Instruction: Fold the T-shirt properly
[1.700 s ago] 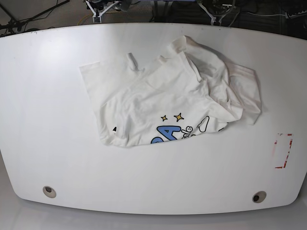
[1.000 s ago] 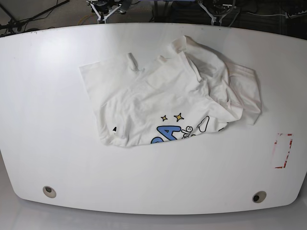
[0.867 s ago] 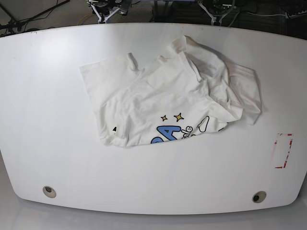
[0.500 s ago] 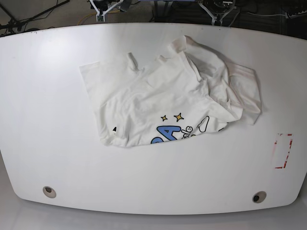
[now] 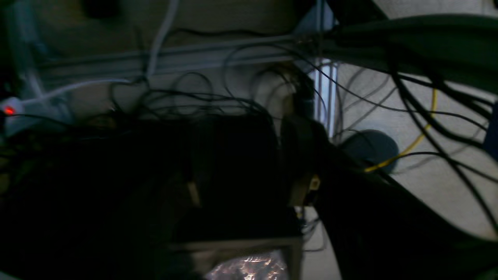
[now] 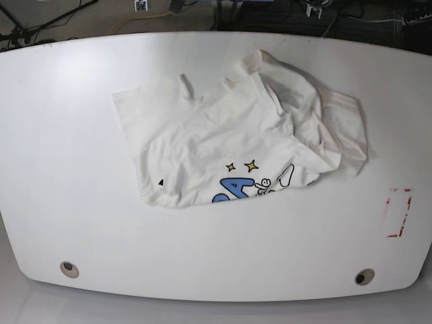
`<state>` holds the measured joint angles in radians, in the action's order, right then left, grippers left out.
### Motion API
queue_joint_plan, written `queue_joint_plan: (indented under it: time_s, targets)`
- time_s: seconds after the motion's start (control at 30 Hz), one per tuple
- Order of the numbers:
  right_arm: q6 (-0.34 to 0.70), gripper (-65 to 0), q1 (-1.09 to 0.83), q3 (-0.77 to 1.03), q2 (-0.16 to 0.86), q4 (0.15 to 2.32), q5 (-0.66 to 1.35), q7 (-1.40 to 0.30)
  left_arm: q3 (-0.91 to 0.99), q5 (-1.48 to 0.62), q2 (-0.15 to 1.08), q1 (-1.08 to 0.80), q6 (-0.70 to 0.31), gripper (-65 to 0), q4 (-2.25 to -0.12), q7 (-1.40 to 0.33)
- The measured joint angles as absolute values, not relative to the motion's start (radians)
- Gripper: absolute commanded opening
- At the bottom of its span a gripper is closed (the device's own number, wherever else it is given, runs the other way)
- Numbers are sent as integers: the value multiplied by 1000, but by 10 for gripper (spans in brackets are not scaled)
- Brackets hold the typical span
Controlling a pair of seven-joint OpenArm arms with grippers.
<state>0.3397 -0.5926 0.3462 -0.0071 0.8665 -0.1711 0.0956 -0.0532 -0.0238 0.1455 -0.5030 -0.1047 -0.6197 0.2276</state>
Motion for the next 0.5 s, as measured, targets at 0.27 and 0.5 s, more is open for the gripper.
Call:
queue_joint_plan:
  time_s: [0.27,0.5]
  targets:
    - [339,-170,-793,346,-64,1208,-174,0,-42,-20,194,-721,-113,-392,-931,223]
    - [340,-170,-973,346,-121,1475,-172,-9,49,-20,218,-899,-107,-392,-1175,214]
